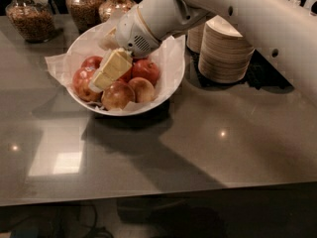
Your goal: Pick apple from white bowl
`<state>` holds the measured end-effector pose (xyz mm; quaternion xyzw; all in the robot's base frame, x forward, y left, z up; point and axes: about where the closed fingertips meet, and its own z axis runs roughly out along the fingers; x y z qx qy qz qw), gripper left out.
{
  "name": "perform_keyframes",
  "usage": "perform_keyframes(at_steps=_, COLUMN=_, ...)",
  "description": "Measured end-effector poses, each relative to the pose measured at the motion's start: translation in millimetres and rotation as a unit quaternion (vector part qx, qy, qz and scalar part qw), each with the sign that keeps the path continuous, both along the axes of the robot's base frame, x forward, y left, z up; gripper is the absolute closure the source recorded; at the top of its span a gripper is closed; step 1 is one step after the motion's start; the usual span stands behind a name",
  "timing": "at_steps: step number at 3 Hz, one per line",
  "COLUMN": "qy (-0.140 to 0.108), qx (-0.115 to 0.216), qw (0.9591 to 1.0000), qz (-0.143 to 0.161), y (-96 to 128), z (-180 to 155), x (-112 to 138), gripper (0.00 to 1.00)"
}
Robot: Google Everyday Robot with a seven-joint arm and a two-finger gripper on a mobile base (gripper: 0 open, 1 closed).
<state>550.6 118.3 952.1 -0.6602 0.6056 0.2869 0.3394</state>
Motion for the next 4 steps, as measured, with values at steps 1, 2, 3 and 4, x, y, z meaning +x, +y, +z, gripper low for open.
perform_keyframes(at_steps=1, qy=0.008, qx=-0.007, qw=0.9999, qz=0.001, y=4, z=-12, x=1, gripper=0.23)
perform_keyframes(at_steps=2, qy=0.016, qx=-0.016, qw=0.9997, qz=0.009, y=12, z=-23, x=1, gripper=0.26)
perform_keyframes(at_steps=3, qy=0.022, qx=-0.022, qw=0.9994, qz=0.017, y=20, z=-31, x=-1, gripper=0.30)
perform_keyframes(at_steps=4, qy=0.023, qx=-0.022, qw=0.9993, qz=0.018, y=20, z=-29, x=-2, gripper=0.32)
